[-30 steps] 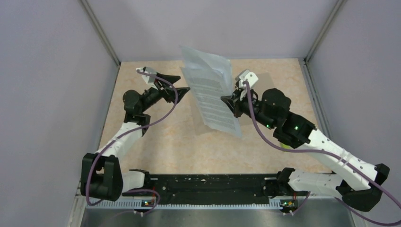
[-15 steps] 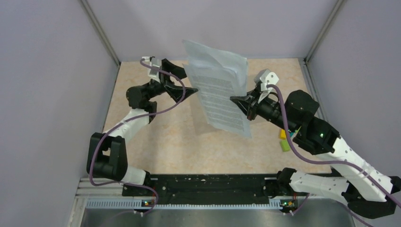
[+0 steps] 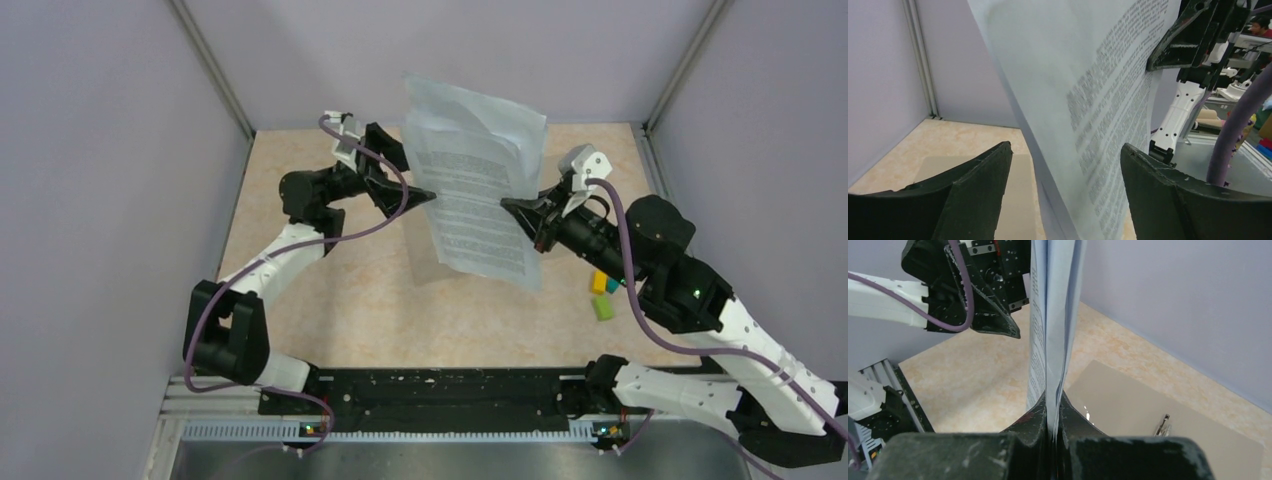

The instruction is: Put the files into the folder

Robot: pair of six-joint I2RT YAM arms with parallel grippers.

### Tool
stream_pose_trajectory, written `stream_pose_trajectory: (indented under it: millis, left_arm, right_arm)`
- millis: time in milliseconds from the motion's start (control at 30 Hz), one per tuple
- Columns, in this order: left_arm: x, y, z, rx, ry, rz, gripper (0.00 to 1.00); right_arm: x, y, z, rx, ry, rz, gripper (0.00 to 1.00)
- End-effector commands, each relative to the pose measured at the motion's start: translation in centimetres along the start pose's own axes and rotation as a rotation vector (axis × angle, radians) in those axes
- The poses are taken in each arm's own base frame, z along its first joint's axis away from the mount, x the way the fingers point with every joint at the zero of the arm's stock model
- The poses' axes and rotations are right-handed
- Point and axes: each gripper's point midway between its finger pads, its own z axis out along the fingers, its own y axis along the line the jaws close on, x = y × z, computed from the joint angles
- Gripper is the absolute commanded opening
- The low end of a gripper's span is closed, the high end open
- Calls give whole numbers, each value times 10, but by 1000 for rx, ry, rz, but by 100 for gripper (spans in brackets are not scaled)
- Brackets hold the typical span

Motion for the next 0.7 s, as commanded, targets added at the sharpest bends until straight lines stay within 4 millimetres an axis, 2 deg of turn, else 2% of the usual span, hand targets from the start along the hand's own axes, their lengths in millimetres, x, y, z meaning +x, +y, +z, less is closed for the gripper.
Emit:
stream_pose_trajectory:
  millis: [0,67,133,233,300,367,500,567,667]
  left_arm:
    - [-5,-7,-2,-23,12,10,75]
    - [-2,-7,-3,-41,19,-2,57]
    - [0,-8,-4,-52,15,-2,46]
    - [4,-7,-4,-79,16,-13,39]
    - [8,-4,-4,-97,25,-3,38]
    - [12,-2,-4,-112,43,-5,43]
    - [9,3,-3,-132,34,11,71]
    - [7,7,-3,-154,32,40,81]
    - [2,9,-1,-150,36,75,87]
  right_arm:
    - [-12,-18,-5,110,-62,26,0]
    - [-8,-19,-3,122,-58,30,0]
    - [-5,-20,0,129,-59,31,0]
    - [2,-23,3,149,-51,31,0]
    - [2,-22,5,141,-56,32,0]
    - [-1,-18,5,119,-66,32,0]
    - [-11,-5,4,44,-83,31,0]
    - [-17,3,2,-4,-99,28,0]
    - [-24,13,-1,-63,-104,19,0]
